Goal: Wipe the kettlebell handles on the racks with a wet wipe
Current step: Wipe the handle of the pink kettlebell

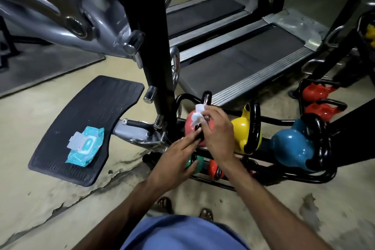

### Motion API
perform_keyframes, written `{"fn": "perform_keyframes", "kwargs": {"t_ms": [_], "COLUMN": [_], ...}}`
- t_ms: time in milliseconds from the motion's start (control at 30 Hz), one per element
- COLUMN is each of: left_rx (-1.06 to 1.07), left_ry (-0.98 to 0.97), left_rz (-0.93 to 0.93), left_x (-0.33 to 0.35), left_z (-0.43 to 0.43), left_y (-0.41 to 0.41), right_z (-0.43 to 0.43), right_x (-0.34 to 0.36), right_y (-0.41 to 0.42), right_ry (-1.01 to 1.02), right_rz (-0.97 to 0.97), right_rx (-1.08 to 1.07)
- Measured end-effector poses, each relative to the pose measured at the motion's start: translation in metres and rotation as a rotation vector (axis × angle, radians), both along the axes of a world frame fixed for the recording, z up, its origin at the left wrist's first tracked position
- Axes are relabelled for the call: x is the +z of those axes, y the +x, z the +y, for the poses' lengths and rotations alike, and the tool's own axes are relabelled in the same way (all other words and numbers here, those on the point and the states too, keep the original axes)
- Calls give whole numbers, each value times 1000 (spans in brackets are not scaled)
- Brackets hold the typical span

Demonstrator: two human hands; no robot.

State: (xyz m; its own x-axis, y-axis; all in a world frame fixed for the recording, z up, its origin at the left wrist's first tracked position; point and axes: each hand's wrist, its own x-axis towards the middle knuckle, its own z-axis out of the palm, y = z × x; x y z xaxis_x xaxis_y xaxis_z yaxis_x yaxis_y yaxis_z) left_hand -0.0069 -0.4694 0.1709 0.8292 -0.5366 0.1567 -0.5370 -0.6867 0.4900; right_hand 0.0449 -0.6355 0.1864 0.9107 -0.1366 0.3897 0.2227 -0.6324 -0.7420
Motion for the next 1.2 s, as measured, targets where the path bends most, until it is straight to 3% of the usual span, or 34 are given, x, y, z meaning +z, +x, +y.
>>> {"fn": "perform_keyframes", "kwargs": {"t_ms": [100, 233, 300, 400, 500, 533, 600, 667, 767, 933, 1033, 1200], "left_rx": [-23, -67, -87, -131, -166, -172, -178, -187, -214, -250, -232, -106], "left_ry": [-58, -80, -74, -81, -114, -128, -144, -155, -142, -150, -154, -231], "left_rz": [45, 50, 48, 56, 60, 64, 74, 71, 35, 42, 15, 115], "left_x": [3, 4, 1, -4, -5, -6, -8, -12, -21, -25, -23, -22], "left_z": [5, 11, 15, 20, 23, 24, 25, 26, 30, 32, 33, 34], "left_y": [5, 12, 16, 20, 24, 24, 24, 23, 22, 24, 26, 29], "right_z": [17, 21, 14, 11, 19, 22, 27, 27, 17, 9, 2, 23], "right_x": [-5, 19, 28, 27, 19, 15, 4, -4, -1, 11, 12, 2], "right_y": [-2, 15, 30, 42, 37, 33, 20, 9, 13, 41, 28, -15], "right_ry": [572, 1265, 1472, 1550, 1473, 1333, 803, 267, -242, -955, -869, -93], "right_rz": [284, 598, 740, 803, 677, 592, 361, 163, -65, -81, -87, 17], "right_rx": [-271, -350, -228, -130, -307, -362, -410, -295, -28, 286, 284, -136]}}
